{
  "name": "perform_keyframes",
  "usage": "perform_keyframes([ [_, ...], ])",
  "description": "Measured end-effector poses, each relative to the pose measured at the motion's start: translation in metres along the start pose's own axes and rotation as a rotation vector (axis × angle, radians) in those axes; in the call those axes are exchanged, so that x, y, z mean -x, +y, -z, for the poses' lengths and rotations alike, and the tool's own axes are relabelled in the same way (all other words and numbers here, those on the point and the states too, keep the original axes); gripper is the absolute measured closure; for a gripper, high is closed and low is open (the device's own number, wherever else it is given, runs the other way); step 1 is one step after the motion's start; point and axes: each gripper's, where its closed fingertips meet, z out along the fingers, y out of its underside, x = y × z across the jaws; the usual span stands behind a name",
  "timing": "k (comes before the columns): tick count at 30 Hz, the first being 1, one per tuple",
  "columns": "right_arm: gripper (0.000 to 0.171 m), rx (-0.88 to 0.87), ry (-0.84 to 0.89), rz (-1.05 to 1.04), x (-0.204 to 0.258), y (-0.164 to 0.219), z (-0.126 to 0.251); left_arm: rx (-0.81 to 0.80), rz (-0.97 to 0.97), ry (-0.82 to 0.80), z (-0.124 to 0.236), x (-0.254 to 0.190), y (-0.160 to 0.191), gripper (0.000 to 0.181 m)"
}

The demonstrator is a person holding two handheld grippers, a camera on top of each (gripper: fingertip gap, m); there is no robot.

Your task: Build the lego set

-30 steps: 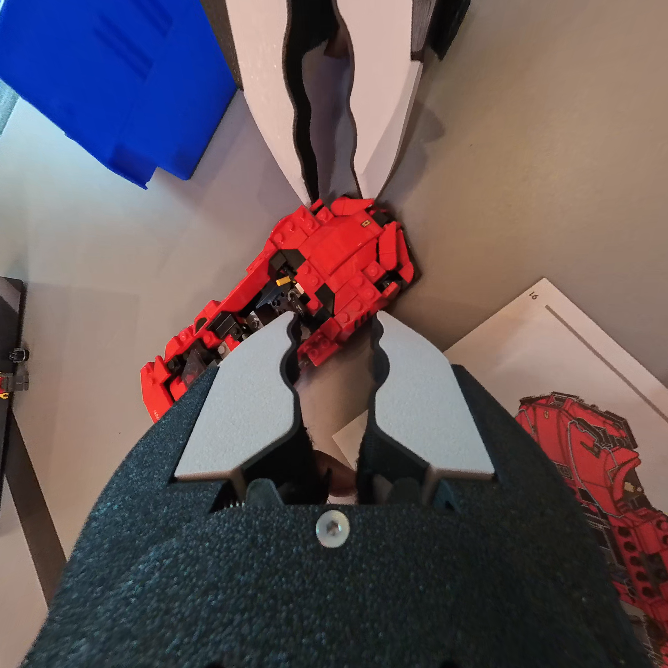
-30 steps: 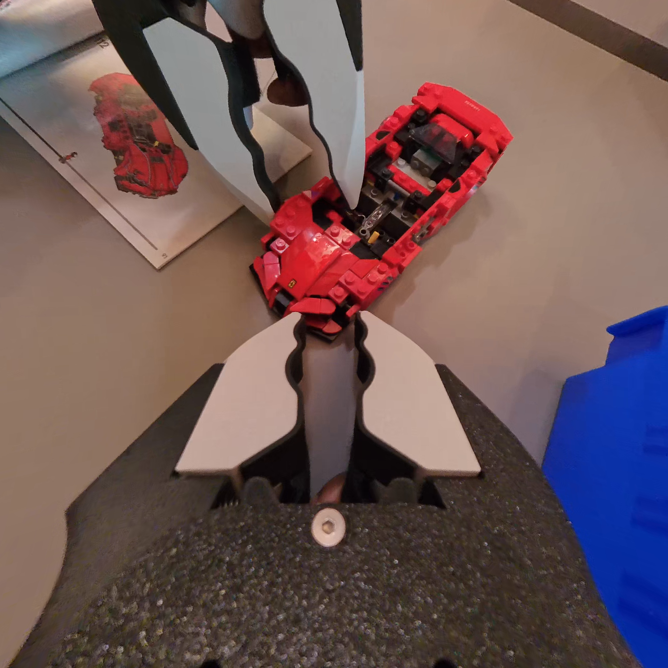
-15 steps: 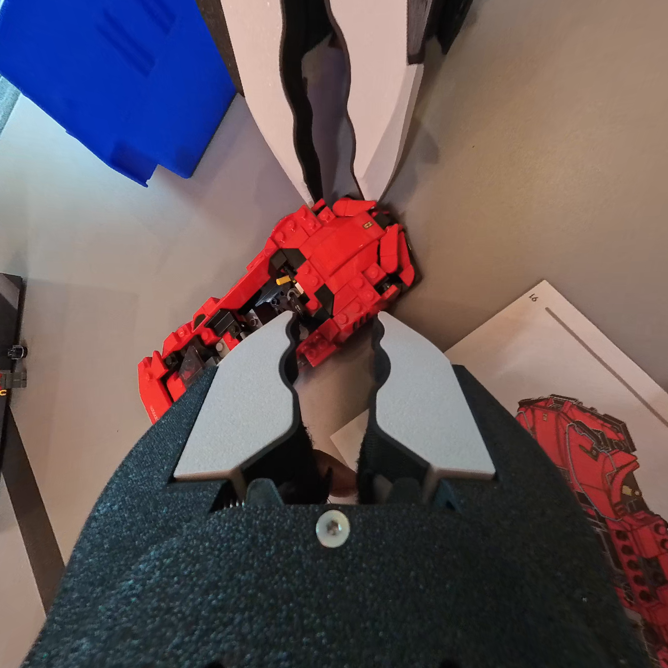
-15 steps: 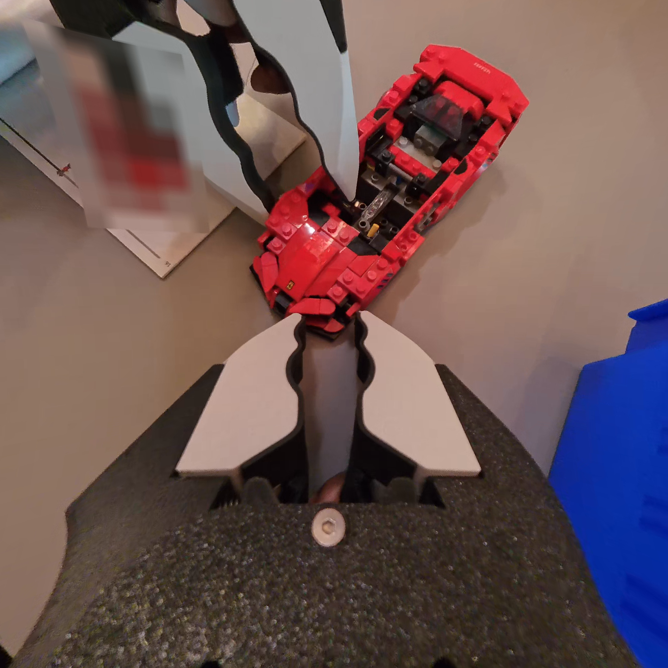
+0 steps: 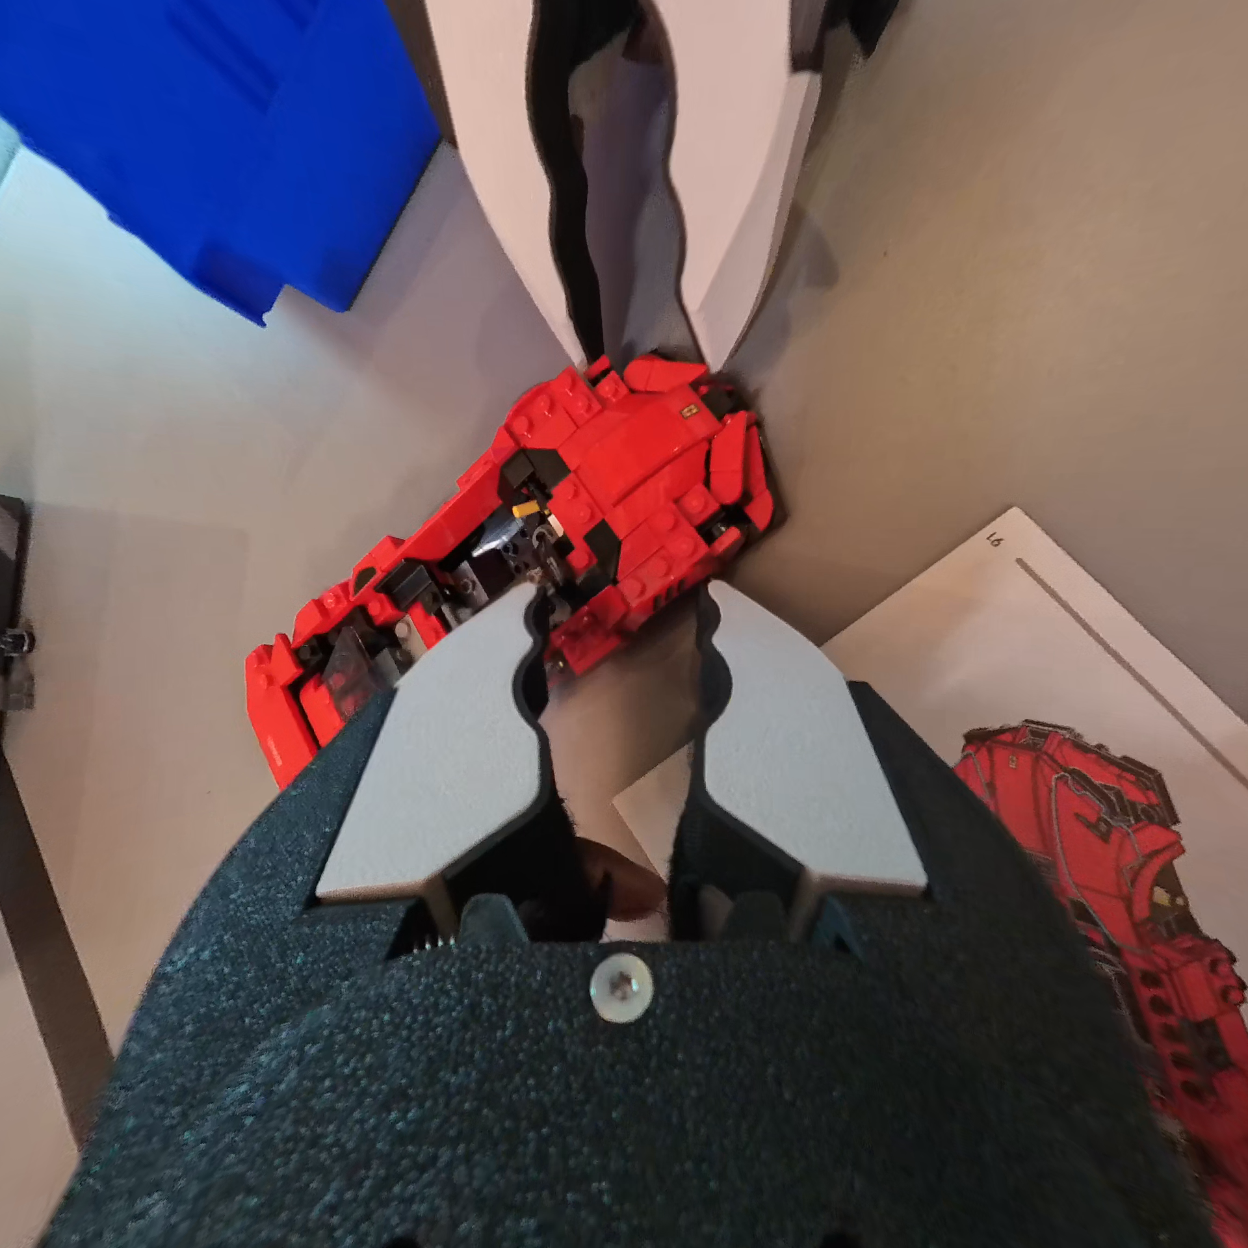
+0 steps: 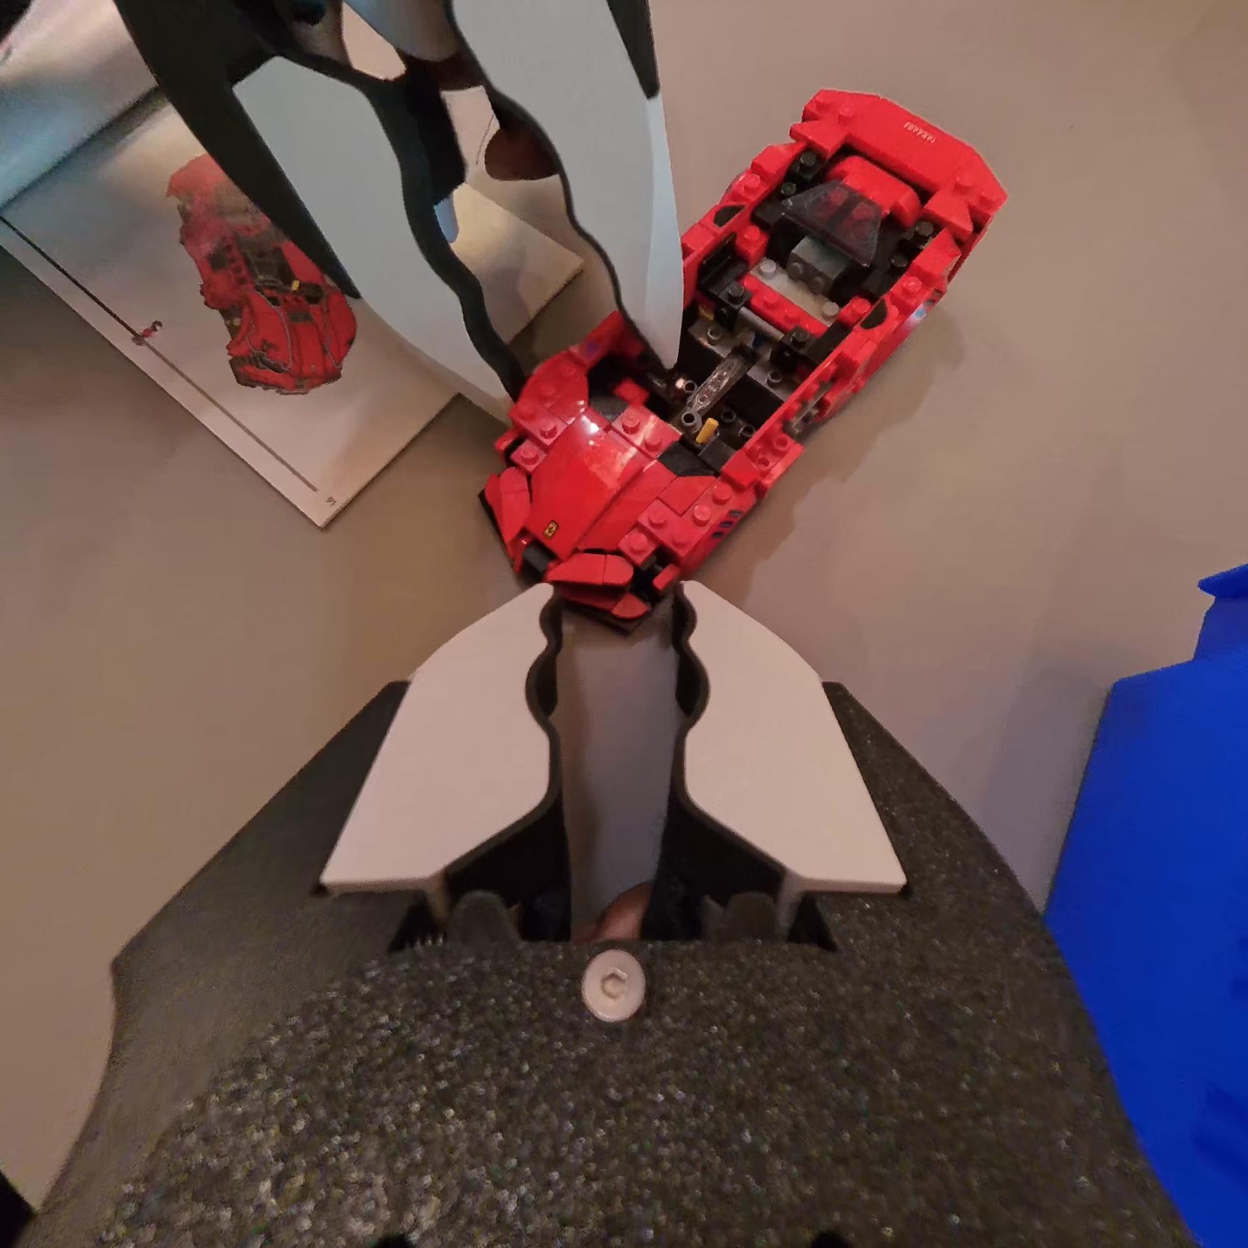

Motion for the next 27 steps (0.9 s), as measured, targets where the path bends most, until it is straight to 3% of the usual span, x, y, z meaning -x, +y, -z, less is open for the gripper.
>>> perform_keyframes([
  [4, 0.135, 0.007, 0.002, -0.017, 0.000, 0.006, 0.004, 0.025, 0.036, -0.027, 0.014, 0.006, 0.008, 0.133],
  [8, 0.131, -0.098, -0.007, -0.016, 0.006, -0.002, 0.013, 0.005, 0.107, -0.107, 0.056, 0.014, 0.007, 0.131],
  [14, 0.142, -0.351, -0.113, 0.138, 0.046, -0.040, 0.023, 0.133, 0.327, -0.272, 0.122, -0.010, 0.036, 0.154],
  [20, 0.148, -0.249, -0.271, 0.206, 0.098, -0.043, -0.007, 0.147, 0.542, -0.276, 0.125, -0.077, 0.039, 0.180],
  [27, 0.159, -0.169, -0.275, 0.130, 0.103, -0.044, -0.034, 0.281, 0.609, -0.334, 0.123, -0.105, 0.062, 0.180],
])
